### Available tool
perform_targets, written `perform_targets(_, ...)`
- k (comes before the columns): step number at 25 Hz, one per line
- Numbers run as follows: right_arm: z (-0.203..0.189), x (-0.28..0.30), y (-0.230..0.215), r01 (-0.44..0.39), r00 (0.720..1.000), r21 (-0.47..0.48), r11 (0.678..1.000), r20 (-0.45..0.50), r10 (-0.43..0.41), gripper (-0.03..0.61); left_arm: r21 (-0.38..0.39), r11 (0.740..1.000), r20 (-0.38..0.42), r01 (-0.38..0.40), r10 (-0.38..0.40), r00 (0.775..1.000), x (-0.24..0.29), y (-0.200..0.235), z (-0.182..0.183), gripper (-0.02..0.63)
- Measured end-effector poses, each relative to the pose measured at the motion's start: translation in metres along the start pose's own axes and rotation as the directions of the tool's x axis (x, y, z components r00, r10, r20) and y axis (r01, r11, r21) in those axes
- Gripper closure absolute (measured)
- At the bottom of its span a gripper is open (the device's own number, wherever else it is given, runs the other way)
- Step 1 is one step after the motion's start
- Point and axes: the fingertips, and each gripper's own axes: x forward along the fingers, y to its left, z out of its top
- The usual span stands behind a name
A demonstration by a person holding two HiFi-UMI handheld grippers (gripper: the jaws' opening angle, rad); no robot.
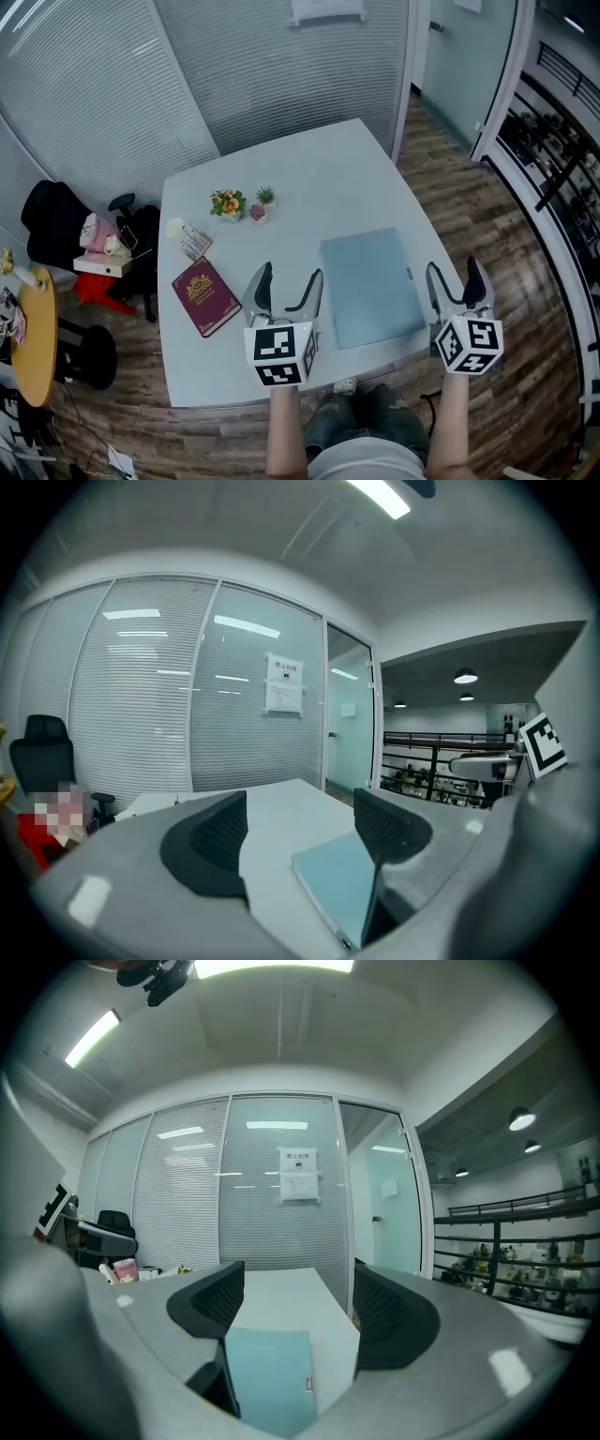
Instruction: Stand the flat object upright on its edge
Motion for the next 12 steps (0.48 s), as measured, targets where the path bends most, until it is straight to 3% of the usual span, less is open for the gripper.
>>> perform_targets(12,-0.046,0.045,-0.003,-0.079,0.986,0.013,0.997,-0.144,0.08,0.204,-0.081,0.997,-0.123,-0.001,-0.009,0.992,0.033,-0.002,-0.05,0.266)
